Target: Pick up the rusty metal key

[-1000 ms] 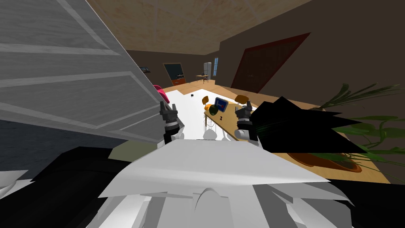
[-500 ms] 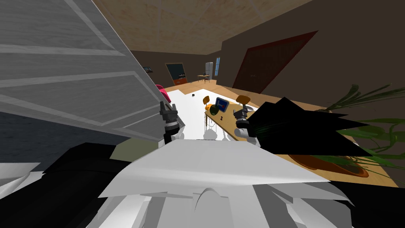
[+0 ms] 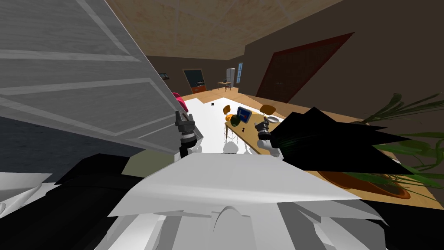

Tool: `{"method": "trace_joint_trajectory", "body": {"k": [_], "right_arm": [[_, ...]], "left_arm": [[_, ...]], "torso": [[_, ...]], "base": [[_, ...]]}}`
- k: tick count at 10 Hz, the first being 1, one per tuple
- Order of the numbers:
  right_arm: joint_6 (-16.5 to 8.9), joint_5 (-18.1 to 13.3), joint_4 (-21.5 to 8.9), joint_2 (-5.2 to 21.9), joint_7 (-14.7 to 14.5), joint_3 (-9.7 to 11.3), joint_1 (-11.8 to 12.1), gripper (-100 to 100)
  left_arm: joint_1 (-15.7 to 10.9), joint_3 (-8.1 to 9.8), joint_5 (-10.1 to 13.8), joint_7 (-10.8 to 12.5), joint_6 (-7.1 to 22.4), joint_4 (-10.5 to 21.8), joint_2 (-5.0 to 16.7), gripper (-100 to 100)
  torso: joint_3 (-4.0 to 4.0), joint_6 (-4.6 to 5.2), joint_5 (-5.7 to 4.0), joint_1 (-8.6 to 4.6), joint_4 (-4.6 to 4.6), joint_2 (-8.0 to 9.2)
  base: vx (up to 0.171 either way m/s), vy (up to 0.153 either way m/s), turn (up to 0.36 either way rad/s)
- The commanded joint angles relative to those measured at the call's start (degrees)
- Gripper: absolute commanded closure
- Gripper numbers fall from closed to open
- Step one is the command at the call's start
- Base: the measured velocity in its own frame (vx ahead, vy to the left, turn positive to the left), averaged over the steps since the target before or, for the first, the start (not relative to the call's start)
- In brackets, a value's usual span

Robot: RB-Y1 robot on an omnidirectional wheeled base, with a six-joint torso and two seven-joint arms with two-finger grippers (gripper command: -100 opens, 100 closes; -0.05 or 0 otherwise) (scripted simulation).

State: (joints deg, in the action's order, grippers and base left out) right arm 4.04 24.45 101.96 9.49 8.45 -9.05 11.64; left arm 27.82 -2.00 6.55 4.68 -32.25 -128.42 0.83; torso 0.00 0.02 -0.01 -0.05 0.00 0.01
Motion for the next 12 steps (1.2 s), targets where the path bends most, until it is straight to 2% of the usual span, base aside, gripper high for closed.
{"method": "trace_joint_trajectory", "body": {"k": [1,2,3,4,5,6,7,9,10,11,12], "right_arm": [[-1.4,2.6,-2.9,1.3,0.2,-0.5,-1.4,-100],[-1.4,2.6,-5.0,1.3,0.2,-0.5,-1.4,-100],[-3.5,4.8,-7.1,2.1,0.1,-1.1,-3.0,-100],[-3.5,4.8,-8.6,2.1,0.1,-1.1,-3.0,-100],[-5.5,7.0,-10.4,2.8,0.0,-1.7,-4.6,-100],[-5.5,7.0,-12.1,2.8,0.0,-1.7,-4.6,-100],[-7.6,9.2,-13.6,3.5,-0.1,-2.3,-6.3,-100],[-7.6,9.2,-16.0,3.5,-0.1,-2.3,-6.3,-100],[-9.7,11.5,-18.1,4.2,-0.3,-2.9,-8.0,-100],[-9.7,11.5,-19.8,4.2,-0.3,-2.9,-8.0,-100],[-11.8,13.7,-21.9,4.8,-0.5,-3.4,-9.7,-100]], "left_arm": [[0.0,0.0,0.0,0.0,0.0,0.0,0.0,0],[0.0,0.0,0.0,0.0,0.0,0.0,0.0,0],[0.0,0.0,0.0,0.0,0.0,0.0,0.0,0],[0.0,0.0,0.0,0.0,0.0,0.0,0.0,0],[0.0,0.0,0.0,0.0,0.0,0.0,0.0,0],[0.0,0.0,0.0,0.0,0.0,0.0,0.0,0],[0.0,0.0,0.0,0.0,0.0,0.0,0.0,0],[0.0,0.0,0.0,0.0,0.0,0.0,0.0,0],[0.0,0.0,0.0,0.0,0.0,0.0,0.0,0],[0.0,0.0,0.0,0.0,0.0,0.0,0.0,0],[0.0,0.0,0.0,0.0,0.0,0.0,0.0,0]], "torso": [[0.0,0.0,0.0,0.0,0.0,0.0],[0.0,-0.01,0.0,-0.02,0.0,0.0],[0.0,0.0,0.0,-0.01,0.0,0.01],[0.0,-0.01,0.0,-0.01,0.0,0.0],[0.0,0.0,0.0,-0.02,0.0,-0.01],[-0.01,-0.01,0.0,-0.02,0.0,-0.02],[-0.01,0.0,0.0,-0.01,0.0,-0.03],[-0.02,0.0,0.0,-0.01,-0.01,-0.03],[-0.01,0.01,0.01,0.01,0.0,-0.02],[-0.02,-0.01,0.01,0.0,0.0,-0.04],[-0.02,0.01,0.0,0.0,-0.01,-0.04]], "base": [[-0.009,-0.013,0.06],[-0.008,-0.012,0.035],[-0.009,-0.01,0.064],[-0.004,-0.012,0.033],[-0.002,-0.014,0.053],[0.001,-0.013,0.038],[0.001,-0.015,0.057],[0.001,-0.01,0.018],[0.002,-0.009,0.058],[0.002,-0.014,0.035],[0.005,-0.014,0.061]]}}
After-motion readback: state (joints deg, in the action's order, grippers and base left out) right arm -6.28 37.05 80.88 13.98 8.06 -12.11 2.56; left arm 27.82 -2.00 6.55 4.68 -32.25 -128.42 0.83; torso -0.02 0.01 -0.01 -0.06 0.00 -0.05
